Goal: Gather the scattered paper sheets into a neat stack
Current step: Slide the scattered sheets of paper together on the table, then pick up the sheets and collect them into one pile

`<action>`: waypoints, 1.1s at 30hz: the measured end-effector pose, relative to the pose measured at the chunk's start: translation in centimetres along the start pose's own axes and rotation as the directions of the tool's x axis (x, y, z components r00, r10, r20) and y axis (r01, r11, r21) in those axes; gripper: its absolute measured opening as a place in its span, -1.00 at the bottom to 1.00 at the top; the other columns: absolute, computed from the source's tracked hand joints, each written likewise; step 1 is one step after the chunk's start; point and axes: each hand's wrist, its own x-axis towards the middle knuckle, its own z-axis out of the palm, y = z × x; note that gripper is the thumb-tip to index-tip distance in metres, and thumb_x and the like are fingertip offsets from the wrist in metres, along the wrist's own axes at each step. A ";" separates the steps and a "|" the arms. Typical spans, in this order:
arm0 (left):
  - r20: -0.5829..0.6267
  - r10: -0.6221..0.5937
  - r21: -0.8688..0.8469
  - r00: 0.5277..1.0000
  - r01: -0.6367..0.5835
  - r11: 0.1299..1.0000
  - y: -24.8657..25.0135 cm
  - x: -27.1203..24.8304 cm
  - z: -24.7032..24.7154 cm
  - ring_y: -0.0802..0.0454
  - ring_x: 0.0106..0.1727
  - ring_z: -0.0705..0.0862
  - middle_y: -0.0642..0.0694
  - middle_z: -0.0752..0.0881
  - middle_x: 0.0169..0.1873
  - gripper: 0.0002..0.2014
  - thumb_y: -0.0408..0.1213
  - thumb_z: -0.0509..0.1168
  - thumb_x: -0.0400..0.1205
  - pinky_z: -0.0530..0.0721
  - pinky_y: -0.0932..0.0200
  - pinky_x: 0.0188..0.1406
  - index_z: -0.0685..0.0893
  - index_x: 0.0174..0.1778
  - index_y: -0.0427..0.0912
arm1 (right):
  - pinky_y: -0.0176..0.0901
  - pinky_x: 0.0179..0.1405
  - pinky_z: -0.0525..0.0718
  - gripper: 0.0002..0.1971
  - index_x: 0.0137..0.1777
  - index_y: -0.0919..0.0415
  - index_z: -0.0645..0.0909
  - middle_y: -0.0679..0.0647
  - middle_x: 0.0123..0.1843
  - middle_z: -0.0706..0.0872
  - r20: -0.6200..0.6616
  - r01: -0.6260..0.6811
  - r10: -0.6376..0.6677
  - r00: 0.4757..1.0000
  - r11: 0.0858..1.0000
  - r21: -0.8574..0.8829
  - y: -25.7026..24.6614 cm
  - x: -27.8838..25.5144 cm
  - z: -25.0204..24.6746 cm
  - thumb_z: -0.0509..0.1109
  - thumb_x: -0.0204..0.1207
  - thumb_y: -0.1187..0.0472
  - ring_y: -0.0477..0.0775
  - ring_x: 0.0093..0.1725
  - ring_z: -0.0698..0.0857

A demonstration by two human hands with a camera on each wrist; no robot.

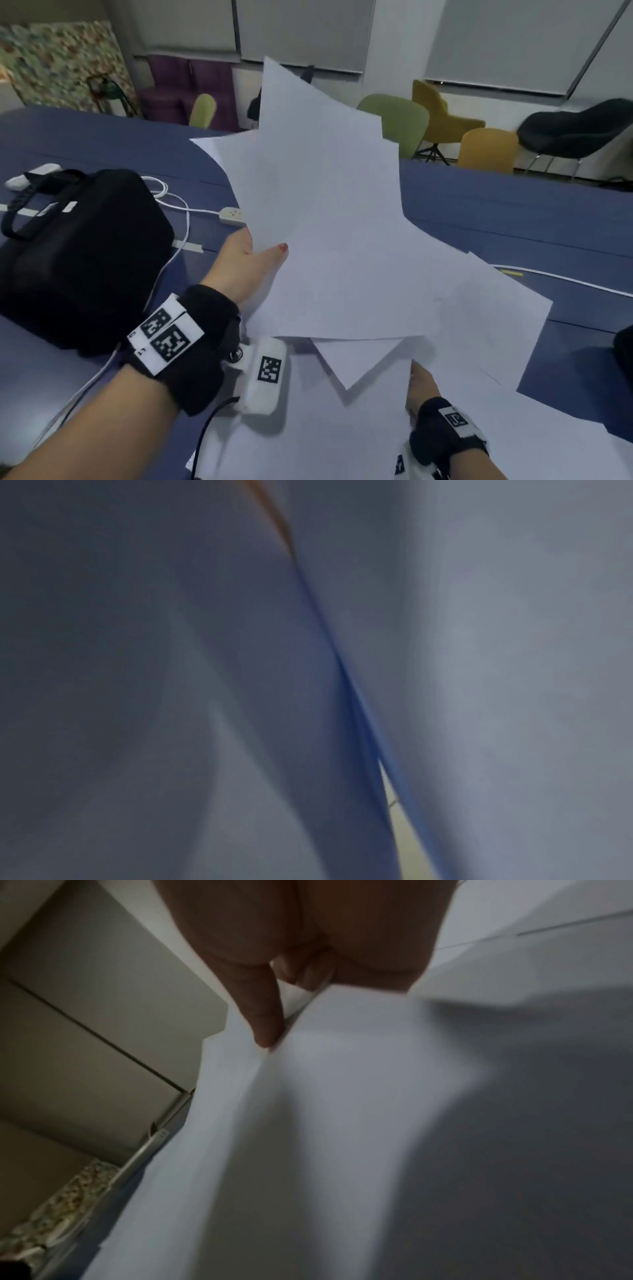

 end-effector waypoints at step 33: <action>-0.071 -0.514 0.701 0.855 0.410 0.584 -17.0 0.6 -2.0 0.01 -0.36 0.26 -0.03 0.27 -0.42 -0.64 -0.30 0.05 0.68 0.20 0.10 -0.39 0.18 -0.46 -0.15 | 0.08 0.09 0.41 -0.24 0.51 0.25 0.26 0.10 0.08 0.51 0.087 -0.300 0.288 0.954 0.934 0.195 -0.8 -0.5 -0.6 0.47 0.40 -0.06 0.17 0.09 0.46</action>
